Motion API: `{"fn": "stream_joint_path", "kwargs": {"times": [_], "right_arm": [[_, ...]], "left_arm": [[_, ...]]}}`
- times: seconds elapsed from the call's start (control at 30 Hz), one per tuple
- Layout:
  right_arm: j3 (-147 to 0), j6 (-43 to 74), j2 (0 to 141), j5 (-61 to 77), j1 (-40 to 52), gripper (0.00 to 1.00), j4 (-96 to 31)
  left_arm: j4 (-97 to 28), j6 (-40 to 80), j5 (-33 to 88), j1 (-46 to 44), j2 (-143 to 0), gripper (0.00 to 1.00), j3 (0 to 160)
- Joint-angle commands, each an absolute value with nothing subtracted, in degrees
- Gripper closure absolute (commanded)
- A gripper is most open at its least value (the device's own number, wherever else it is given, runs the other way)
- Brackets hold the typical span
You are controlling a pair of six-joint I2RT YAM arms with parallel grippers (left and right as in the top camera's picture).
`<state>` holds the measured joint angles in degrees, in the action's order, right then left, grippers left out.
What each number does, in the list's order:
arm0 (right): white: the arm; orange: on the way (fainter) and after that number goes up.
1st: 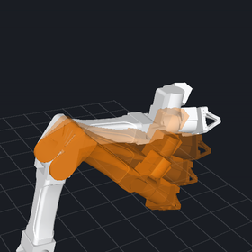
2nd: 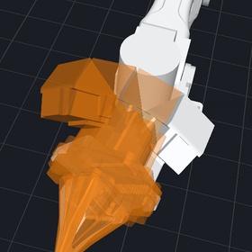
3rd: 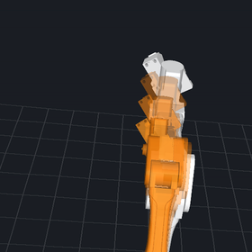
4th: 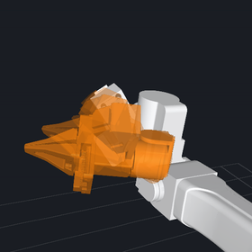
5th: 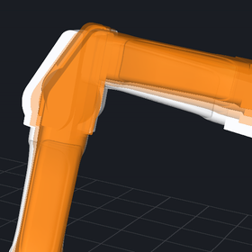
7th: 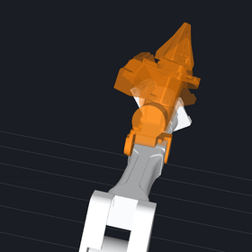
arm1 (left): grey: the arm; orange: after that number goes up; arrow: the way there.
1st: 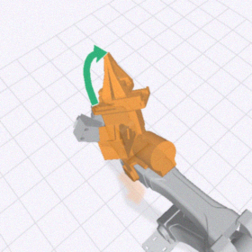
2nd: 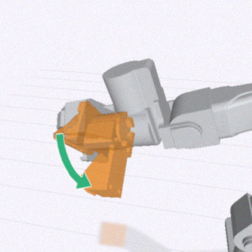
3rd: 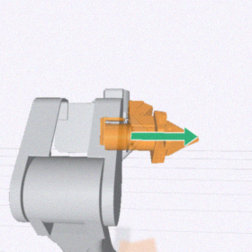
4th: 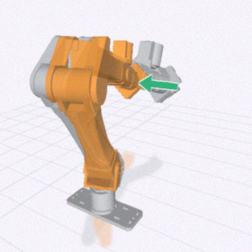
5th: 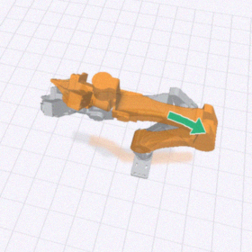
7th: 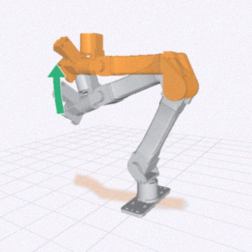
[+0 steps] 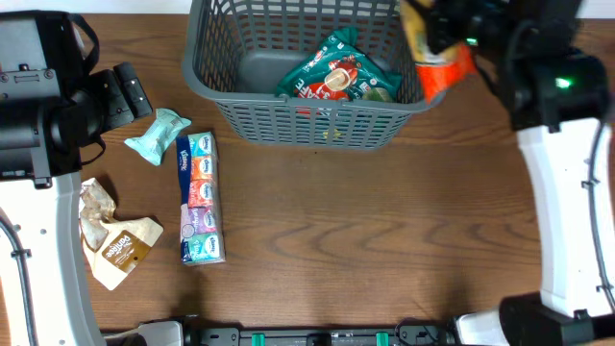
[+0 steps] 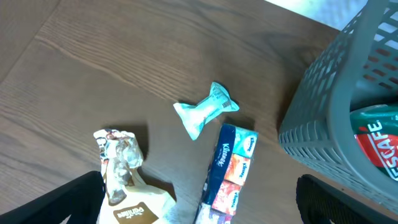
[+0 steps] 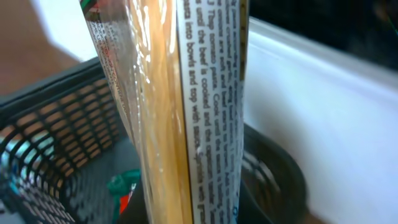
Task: Pack container
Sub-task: 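Carry the spaghetti pack into the basket and open the right gripper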
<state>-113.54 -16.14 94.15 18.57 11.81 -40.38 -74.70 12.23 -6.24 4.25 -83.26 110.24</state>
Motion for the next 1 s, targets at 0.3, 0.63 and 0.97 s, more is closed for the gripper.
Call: {"fn": "stream_joint_path", "kwargs": {"times": [0.3, 0.63, 0.97], "right_arm": [[-116.7, -41.0, 107.5, 17.0, 21.2, 0.99, -38.7], [-116.7, -43.8, 117.2, 17.6, 24.1, 0.99, -45.0], [-116.7, -43.8, 121.0, 16.9, 24.3, 0.57, -54.5]], "left_arm": [[-74.8, 12.6, -6.7, 4.4, -83.5, 0.01, 110.0], [-74.8, 12.6, -6.7, 4.4, -83.5, 0.01, 110.0], [-74.8, 12.6, -6.7, 4.4, -83.5, 0.01, 110.0]]}}
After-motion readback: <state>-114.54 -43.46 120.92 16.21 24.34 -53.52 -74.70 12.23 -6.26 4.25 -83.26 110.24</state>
